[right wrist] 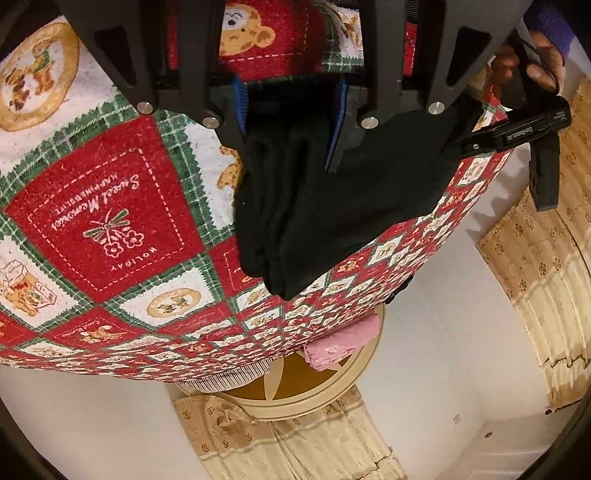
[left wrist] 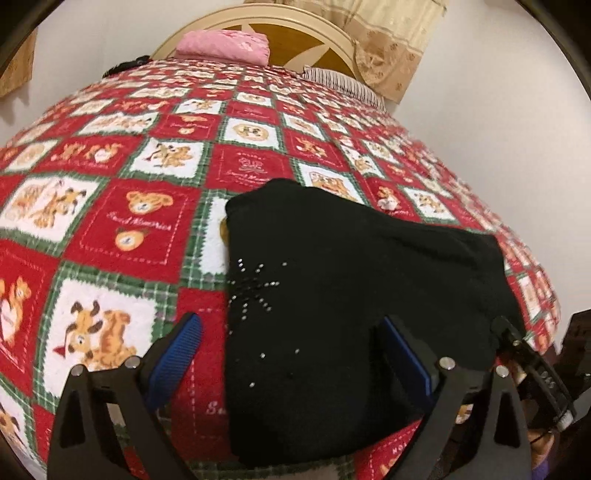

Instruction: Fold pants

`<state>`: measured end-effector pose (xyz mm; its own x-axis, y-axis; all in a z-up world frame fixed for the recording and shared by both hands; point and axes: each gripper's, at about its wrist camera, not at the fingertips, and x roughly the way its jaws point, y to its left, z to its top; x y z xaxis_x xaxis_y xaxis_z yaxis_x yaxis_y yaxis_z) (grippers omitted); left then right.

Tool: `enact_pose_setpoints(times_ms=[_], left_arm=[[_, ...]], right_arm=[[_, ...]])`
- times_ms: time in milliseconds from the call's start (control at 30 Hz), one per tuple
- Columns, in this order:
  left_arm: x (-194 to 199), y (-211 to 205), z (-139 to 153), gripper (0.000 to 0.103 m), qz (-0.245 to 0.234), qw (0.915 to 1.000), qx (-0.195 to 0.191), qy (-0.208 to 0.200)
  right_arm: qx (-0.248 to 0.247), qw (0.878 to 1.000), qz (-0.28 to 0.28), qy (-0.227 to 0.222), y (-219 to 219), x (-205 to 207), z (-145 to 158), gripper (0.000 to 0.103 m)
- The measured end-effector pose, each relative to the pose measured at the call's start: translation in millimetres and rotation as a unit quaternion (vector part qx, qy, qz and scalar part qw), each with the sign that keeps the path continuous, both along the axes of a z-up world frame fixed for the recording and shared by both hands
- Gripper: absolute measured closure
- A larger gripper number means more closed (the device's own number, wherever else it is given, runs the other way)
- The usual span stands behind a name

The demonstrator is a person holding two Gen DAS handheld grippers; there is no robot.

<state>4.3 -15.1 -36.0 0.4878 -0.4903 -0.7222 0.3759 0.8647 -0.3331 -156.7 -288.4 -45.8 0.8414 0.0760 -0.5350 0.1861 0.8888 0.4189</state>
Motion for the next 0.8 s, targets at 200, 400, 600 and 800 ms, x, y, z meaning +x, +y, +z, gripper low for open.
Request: enact_pose_setpoints(times_ms=[200, 400, 600, 800], left_arm=[[2, 0, -1, 0.020, 0.013, 0.9998, -0.012, 0.011], [10, 20, -3, 0.045, 0.032, 0.9936, -0.085, 0.068], [14, 21, -4, 0.085, 0.038, 0.9917, -0.098, 0.074], [0, 9, 15, 0.090, 0.033, 0.9982, -0.049, 0.011]], right_arm=[[-0.001, 1.000, -0.001, 0.001, 1, 0, 0, 0.065], [-0.007, 1.000, -0.001, 0.004, 3, 1, 2, 0.065], [-0.020, 1.000, -0.005, 0.009, 8, 2, 5, 0.066], [-0.121, 0.992, -0.008, 0.022, 36, 5, 23, 0.072]])
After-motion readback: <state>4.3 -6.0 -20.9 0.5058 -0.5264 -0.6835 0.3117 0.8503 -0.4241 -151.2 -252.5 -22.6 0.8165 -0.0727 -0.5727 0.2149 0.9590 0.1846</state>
